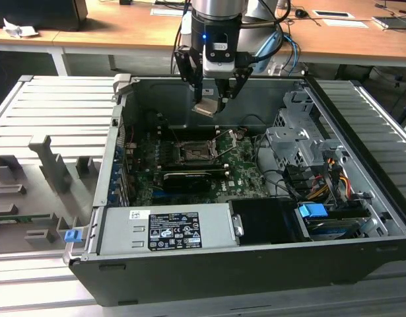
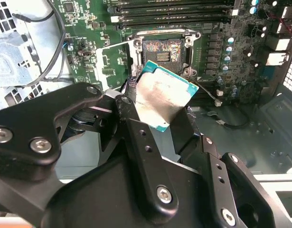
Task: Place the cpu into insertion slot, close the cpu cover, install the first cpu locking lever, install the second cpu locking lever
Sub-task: 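Place the cpu into insertion slot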
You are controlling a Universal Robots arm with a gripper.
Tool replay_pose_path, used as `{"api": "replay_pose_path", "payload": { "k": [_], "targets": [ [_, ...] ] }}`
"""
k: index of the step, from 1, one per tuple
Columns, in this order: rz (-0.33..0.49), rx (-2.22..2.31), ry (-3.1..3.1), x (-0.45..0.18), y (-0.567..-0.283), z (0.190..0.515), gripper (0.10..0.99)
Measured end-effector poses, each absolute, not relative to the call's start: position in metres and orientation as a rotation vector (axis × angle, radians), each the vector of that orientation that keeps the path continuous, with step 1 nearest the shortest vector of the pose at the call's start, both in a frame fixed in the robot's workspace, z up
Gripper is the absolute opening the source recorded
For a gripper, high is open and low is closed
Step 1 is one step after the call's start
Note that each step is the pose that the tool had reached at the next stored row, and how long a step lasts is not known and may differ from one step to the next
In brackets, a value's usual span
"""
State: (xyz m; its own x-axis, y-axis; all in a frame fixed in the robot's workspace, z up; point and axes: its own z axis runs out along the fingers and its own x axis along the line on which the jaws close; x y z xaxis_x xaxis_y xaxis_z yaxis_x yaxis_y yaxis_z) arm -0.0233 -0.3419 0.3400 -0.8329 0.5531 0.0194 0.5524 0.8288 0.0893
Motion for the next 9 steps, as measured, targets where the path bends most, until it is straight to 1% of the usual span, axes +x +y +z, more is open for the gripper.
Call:
{"api": "replay_pose_path", "payload": {
  "k": [9],
  "targets": [
    [0.142,0.999,2.964,-0.0233,-0.342,0.3394,0.529]
  ]
}}
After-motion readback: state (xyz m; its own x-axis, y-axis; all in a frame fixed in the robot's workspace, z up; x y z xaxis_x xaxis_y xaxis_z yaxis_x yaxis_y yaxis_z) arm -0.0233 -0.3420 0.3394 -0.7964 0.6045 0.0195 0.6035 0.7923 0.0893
